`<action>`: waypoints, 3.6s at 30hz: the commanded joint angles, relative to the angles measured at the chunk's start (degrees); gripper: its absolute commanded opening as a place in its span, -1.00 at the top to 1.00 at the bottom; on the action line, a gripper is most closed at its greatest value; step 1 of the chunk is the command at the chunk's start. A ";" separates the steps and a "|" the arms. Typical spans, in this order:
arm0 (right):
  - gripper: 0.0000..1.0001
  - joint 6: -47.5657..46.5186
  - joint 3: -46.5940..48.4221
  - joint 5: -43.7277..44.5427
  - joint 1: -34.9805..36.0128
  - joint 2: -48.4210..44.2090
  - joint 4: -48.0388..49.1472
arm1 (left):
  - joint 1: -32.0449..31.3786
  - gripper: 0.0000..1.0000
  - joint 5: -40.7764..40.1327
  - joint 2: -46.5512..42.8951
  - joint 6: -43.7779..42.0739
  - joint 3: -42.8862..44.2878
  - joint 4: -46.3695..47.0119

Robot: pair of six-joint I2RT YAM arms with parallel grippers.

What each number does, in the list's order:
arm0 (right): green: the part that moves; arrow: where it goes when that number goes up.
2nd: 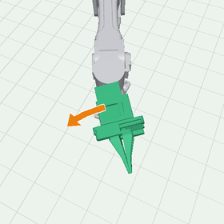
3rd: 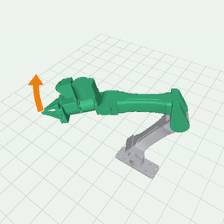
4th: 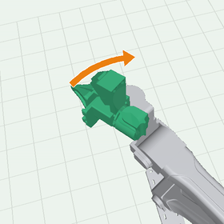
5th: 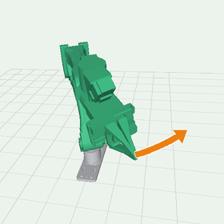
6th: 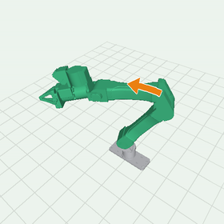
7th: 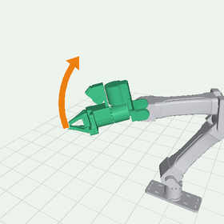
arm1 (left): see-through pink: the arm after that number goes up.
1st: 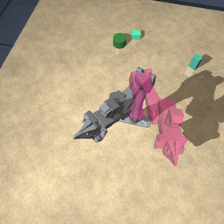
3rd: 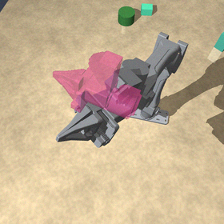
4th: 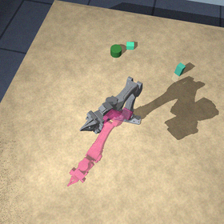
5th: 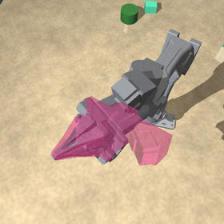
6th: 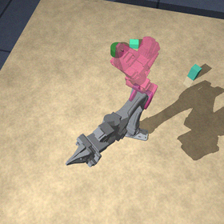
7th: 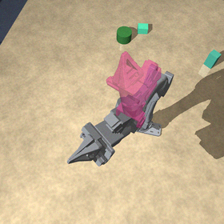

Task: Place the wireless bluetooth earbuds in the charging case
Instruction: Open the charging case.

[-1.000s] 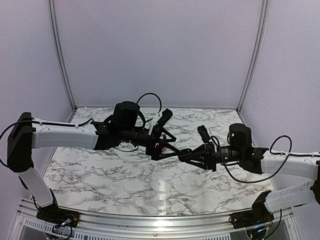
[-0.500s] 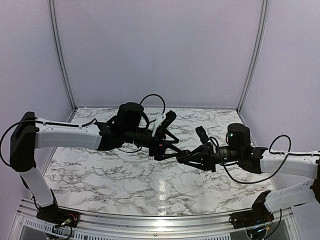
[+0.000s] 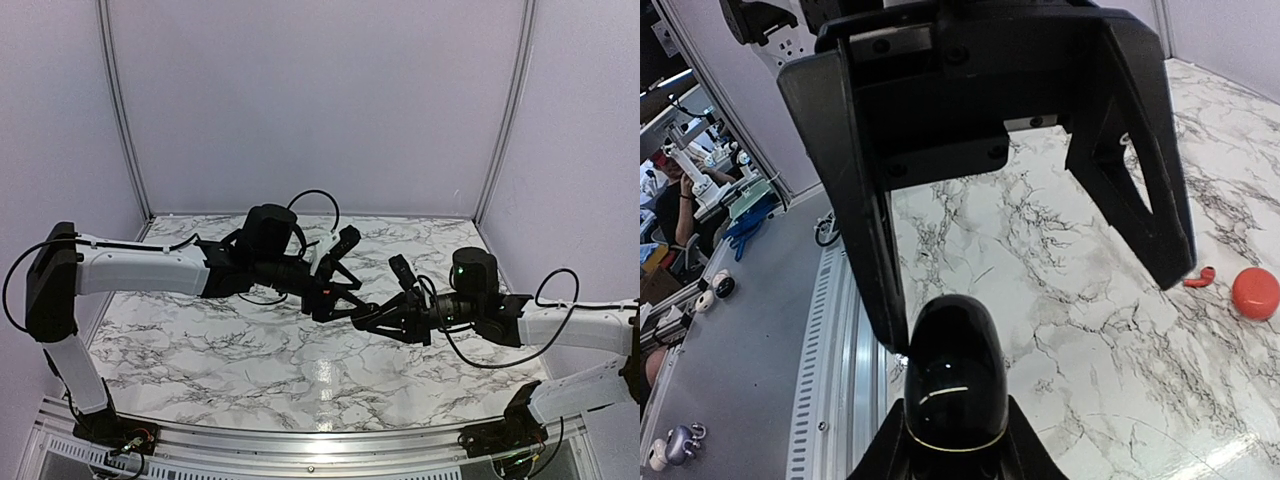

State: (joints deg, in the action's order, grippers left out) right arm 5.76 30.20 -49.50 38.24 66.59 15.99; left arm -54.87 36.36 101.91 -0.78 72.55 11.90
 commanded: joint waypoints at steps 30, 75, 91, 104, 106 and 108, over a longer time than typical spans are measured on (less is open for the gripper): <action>1.00 -0.67 2.82 -3.40 1.48 0.58 2.54 | 2.60 -0.36 -0.98 -1.09 -0.04 0.38 -0.91; 1.00 3.34 0.22 -0.13 -3.65 -1.20 2.85 | 9.16 -0.66 -6.32 -5.21 4.06 -3.44 2.91; 1.00 0.94 0.90 -1.02 -0.75 -0.75 2.80 | 2.81 -0.74 0.37 -5.46 0.42 -3.51 2.75; 1.00 0.05 1.23 -1.48 0.45 -0.98 2.59 | 1.78 -0.68 -3.34 -0.56 -1.38 1.44 -3.02; 1.00 -0.09 1.11 -1.78 0.68 -1.14 2.81 | 1.81 -0.66 -4.62 -0.08 -0.88 1.77 -3.33; 1.00 -0.08 0.86 -2.12 0.88 -1.61 3.10 | 1.96 -0.64 -4.97 0.16 -0.41 1.88 -3.28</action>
State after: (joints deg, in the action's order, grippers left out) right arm 6.76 30.15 -50.30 38.26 66.22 18.13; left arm -52.88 33.15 100.75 -0.78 72.62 10.35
